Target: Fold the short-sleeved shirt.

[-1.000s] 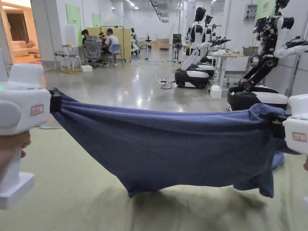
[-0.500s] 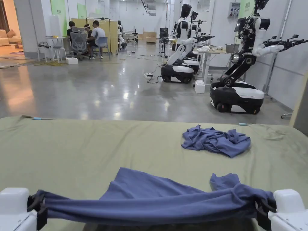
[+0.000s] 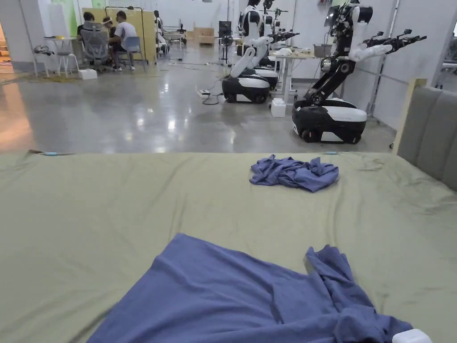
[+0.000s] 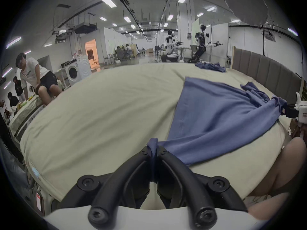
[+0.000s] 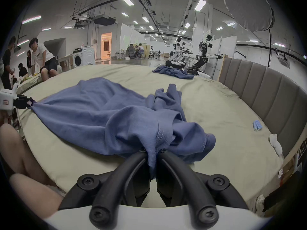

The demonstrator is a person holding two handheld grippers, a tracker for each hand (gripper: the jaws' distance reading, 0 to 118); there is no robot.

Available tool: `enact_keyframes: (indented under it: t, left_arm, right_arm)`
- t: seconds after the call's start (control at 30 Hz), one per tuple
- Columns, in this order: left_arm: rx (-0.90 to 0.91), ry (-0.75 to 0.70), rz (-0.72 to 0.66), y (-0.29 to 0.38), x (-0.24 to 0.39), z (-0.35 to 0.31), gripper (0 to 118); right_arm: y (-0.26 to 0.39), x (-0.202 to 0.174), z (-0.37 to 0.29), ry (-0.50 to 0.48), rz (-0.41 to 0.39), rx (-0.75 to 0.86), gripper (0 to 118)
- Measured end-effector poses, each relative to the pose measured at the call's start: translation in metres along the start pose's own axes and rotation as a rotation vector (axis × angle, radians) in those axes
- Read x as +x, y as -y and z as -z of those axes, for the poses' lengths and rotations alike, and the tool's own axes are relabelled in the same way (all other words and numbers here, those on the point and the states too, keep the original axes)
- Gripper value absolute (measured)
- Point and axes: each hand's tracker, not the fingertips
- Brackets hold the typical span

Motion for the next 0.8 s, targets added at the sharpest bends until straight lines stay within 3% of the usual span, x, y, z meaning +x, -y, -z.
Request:
enact_keyframes:
  t: [0.03, 0.07, 0.1, 0.13, 0.17, 0.2, 0.27, 0.3, 0.43, 0.5, 0.53, 0.57, 0.6, 0.63, 0.67, 0.7, 0.73, 0.77, 0.8]
  left_arm:
    - [-0.022, 0.013, -0.008, 0.003, 0.001, 0.000, 5]
    - [-0.032, 0.024, -0.010, 0.005, 0.002, 0.002, 5]
    - [-0.032, 0.026, -0.004, 0.006, 0.002, 0.002, 7]
    - [-0.029, 0.026, 0.002, 0.006, 0.003, 0.001, 19]
    - [-0.023, 0.026, 0.002, 0.004, 0.003, -0.003, 68]
    - [-0.018, 0.022, -0.003, 0.003, 0.003, -0.007, 112]
    - [-0.025, 0.036, -0.037, 0.002, 0.000, -0.020, 118]
    - [0.076, 0.136, -0.090, 0.002, 0.002, -0.032, 118]
    - [0.146, 0.047, -0.069, 0.006, 0.008, -0.086, 118]
    - [0.204, 0.034, -0.102, -0.001, 0.008, -0.113, 118]
    - [0.217, 0.064, -0.123, 0.000, 0.009, -0.124, 118]
    - [0.214, 0.064, -0.135, 0.001, 0.011, -0.134, 118]
    - [0.231, 0.058, -0.142, 0.002, 0.013, -0.142, 107]
    - [0.261, 0.039, -0.138, 0.005, 0.017, -0.149, 71]
    - [0.268, -0.013, -0.131, 0.006, 0.020, -0.151, 0]
    - [0.248, -0.085, -0.104, 0.009, 0.022, -0.151, 0]
    - [0.230, 0.025, -0.119, 0.009, 0.023, -0.149, 0]
    - [0.191, 0.087, -0.115, 0.010, 0.021, -0.143, 0]
    - [0.204, 0.070, -0.122, 0.010, 0.020, -0.136, 0]
  right_arm:
    - [0.002, 0.000, -0.001, -0.001, 0.007, -0.006, 8]
    - [0.005, -0.001, -0.002, 0.002, 0.011, -0.008, 17]
    - [0.007, -0.002, -0.002, 0.012, 0.009, -0.008, 34]
    - [0.009, -0.002, -0.002, 0.029, 0.002, -0.015, 64]
    - [0.010, 0.000, -0.004, 0.041, 0.002, -0.032, 111]
    - [0.012, 0.003, -0.005, 0.033, 0.017, -0.060, 118]
    - [0.016, 0.009, -0.026, 0.029, 0.062, -0.002, 118]
    - [0.018, 0.011, -0.037, 0.043, 0.085, 0.019, 118]
    - [0.004, 0.005, -0.100, 0.096, 0.167, 0.177, 118]
    - [-0.001, 0.003, -0.123, 0.056, 0.220, 0.247, 114]
    - [-0.002, 0.000, -0.133, 0.033, 0.241, 0.295, 104]
    - [-0.003, -0.005, -0.142, 0.042, 0.250, 0.331, 59]
    - [-0.005, -0.010, -0.146, 0.057, 0.258, 0.340, 16]
    - [-0.007, -0.015, -0.147, 0.137, 0.243, 0.322, 6]
    - [-0.008, -0.018, -0.148, 0.097, 0.246, 0.324, 6]
    - [-0.009, -0.018, -0.149, 0.055, 0.246, 0.323, 6]
    - [-0.010, -0.020, -0.149, 0.003, 0.241, 0.314, 6]
    - [-0.011, -0.023, -0.147, 0.020, 0.237, 0.314, 6]
    - [-0.011, -0.026, -0.146, 0.016, 0.224, 0.315, 6]
